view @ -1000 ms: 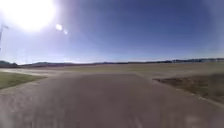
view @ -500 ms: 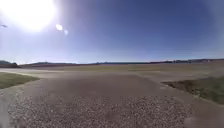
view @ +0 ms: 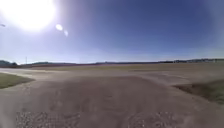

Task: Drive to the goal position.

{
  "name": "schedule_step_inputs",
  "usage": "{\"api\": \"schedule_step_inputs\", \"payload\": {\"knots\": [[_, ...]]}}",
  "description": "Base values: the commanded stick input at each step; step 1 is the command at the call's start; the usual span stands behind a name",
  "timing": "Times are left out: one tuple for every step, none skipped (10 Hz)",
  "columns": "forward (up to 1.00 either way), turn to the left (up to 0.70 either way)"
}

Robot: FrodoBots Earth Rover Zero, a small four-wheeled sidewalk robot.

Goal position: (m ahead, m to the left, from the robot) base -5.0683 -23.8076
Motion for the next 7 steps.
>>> {"api": "schedule_step_inputs", "payload": {"knots": [[1.0,0.0],[1.0,0.0],[1.0,-0.08],[1.0,-0.2],[1.0,-0.4],[1.0,-0.4],[1.0,-0.02]]}}
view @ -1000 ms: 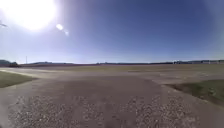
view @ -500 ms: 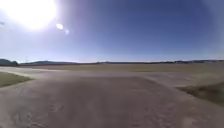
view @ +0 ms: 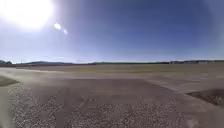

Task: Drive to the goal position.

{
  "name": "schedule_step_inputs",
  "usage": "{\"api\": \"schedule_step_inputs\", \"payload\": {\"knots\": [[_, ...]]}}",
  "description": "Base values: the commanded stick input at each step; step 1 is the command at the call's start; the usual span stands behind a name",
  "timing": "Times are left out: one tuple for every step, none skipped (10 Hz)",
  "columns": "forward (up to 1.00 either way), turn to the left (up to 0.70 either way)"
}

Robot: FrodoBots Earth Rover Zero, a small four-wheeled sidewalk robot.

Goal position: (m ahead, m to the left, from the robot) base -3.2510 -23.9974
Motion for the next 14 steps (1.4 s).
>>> {"api": "schedule_step_inputs", "payload": {"knots": [[1.0,-0.01],[1.0,-0.17],[1.0,-0.32],[1.0,-0.25],[1.0,-0.08],[1.0,-0.01],[1.0,-0.04],[1.0,-0.14],[1.0,-0.31],[1.0,0.0],[1.0,0.0],[1.0,0.0],[1.0,0.0],[1.0,-0.06]]}}
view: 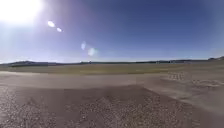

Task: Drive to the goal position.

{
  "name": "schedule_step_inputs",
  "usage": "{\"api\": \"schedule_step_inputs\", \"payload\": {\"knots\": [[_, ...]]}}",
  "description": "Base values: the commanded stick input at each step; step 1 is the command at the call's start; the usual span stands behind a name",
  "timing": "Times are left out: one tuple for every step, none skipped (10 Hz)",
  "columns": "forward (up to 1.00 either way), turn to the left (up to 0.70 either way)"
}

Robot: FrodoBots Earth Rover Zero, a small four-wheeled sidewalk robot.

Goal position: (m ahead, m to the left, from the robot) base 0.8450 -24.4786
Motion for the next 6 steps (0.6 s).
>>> {"api": "schedule_step_inputs", "payload": {"knots": [[1.0,-0.26],[1.0,-0.4],[1.0,-0.4],[1.0,-0.12],[1.0,-0.06],[1.0,0.0]]}}
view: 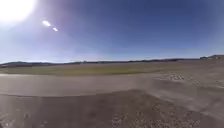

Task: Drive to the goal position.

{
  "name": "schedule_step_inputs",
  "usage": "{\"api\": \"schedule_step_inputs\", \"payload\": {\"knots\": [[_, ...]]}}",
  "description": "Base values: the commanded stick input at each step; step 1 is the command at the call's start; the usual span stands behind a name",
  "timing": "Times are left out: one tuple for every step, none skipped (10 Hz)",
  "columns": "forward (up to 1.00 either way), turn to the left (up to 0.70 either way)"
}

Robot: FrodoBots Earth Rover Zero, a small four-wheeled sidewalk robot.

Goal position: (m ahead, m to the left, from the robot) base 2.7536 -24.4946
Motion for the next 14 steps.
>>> {"api": "schedule_step_inputs", "payload": {"knots": [[1.0,0.0],[1.0,0.0],[1.0,0.0],[1.0,0.0],[1.0,0.0],[1.0,0.0],[1.0,-0.1],[1.0,-0.22],[1.0,-0.37],[1.0,-0.33],[1.0,-0.03],[1.0,-0.07],[1.0,-0.2],[1.0,-0.35]]}}
